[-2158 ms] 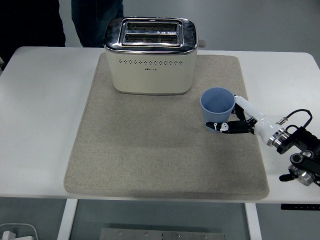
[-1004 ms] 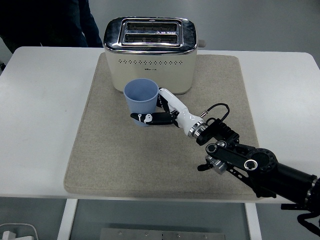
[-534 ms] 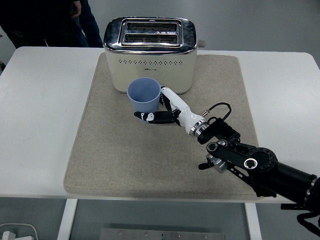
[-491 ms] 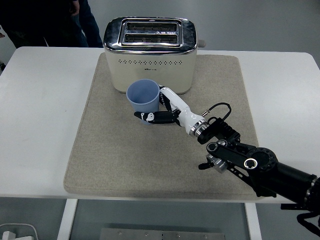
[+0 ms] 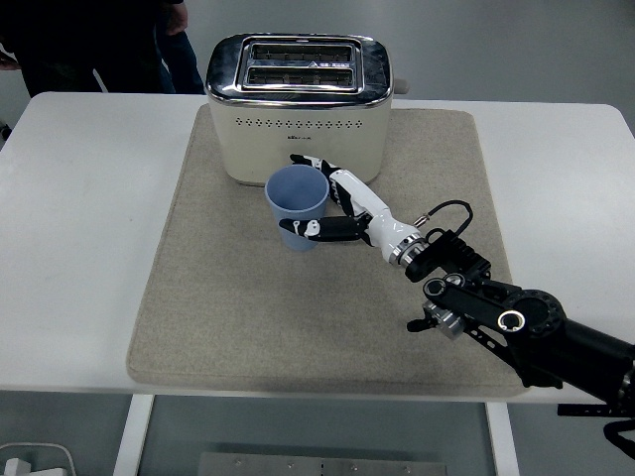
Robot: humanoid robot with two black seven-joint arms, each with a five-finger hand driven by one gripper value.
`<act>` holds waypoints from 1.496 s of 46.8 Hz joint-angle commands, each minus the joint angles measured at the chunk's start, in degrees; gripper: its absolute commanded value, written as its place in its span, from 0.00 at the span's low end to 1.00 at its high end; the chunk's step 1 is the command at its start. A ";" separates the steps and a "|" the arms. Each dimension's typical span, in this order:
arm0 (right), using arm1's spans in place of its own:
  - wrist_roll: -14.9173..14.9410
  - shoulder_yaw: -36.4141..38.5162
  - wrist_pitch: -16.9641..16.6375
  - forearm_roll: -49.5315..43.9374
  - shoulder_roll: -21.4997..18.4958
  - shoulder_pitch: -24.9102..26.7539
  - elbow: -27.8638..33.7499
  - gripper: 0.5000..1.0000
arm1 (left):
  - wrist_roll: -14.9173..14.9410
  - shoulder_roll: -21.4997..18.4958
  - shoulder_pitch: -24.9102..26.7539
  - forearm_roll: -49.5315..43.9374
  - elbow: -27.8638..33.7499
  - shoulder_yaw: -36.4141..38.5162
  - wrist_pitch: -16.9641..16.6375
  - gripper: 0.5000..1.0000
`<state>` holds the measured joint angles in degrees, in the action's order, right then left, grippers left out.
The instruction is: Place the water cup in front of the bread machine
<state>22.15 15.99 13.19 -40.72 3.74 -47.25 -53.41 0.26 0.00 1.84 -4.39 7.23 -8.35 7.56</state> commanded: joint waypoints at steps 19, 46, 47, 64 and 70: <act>-0.01 0.00 -0.18 0.73 10.41 -0.12 -10.58 0.83 | 0.00 0.00 0.00 0.00 -0.03 0.00 0.00 1.00; 0.17 10.01 -1.58 1.52 23.25 0.85 -4.26 0.83 | 0.00 0.00 0.00 -0.09 -0.73 -0.09 0.09 1.00; 0.08 10.89 -1.59 2.21 23.25 0.93 -3.64 0.83 | 0.00 0.00 0.00 0.00 -0.56 -0.09 0.09 1.00; -0.53 15.38 -0.88 24.28 22.19 -2.67 4.89 0.83 | 0.00 0.00 0.00 0.00 -0.47 0.00 0.09 1.00; -0.53 15.30 -0.71 24.63 21.23 -2.76 5.33 0.83 | 0.00 0.00 0.00 -0.09 -0.38 0.00 0.09 1.00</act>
<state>21.62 31.41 12.39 -16.15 25.56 -49.99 -48.23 0.26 0.00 1.84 -4.41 6.91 -8.37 7.65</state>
